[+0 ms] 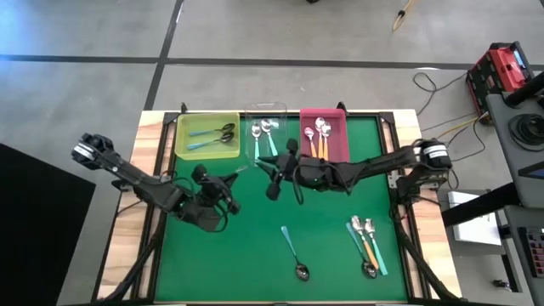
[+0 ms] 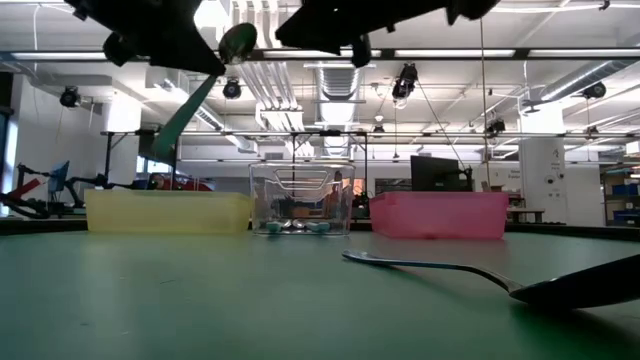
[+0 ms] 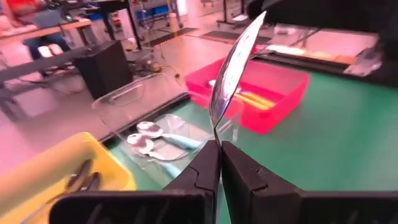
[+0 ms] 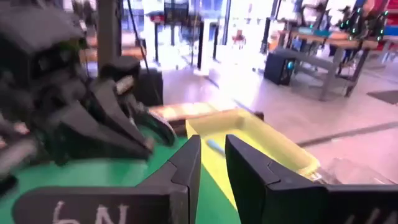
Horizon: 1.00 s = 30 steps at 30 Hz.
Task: Sort silverware by color (type)
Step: Put the green spoon into the transparent bin
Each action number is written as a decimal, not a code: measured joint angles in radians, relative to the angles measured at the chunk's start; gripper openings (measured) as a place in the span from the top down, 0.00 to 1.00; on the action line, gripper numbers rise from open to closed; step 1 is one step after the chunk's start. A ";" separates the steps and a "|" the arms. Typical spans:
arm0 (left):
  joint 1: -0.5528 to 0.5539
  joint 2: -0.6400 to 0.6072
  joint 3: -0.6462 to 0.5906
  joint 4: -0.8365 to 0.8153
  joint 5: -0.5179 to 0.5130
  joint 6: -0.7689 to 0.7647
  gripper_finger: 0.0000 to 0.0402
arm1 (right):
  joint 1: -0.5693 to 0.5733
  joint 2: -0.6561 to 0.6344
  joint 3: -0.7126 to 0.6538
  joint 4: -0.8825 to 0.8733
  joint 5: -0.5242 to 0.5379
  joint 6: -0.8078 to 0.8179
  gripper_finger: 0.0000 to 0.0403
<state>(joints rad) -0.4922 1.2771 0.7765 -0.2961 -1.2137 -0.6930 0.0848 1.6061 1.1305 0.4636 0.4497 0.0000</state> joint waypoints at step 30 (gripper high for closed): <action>0.011 -0.047 -0.001 0.269 0.355 0.362 1.00 | -0.082 0.112 0.028 0.204 -0.648 -0.097 0.50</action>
<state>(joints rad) -0.4808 1.2300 0.7753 -0.0274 -0.8589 -0.3314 0.0025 1.7183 1.1584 0.6675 -0.1985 -0.0970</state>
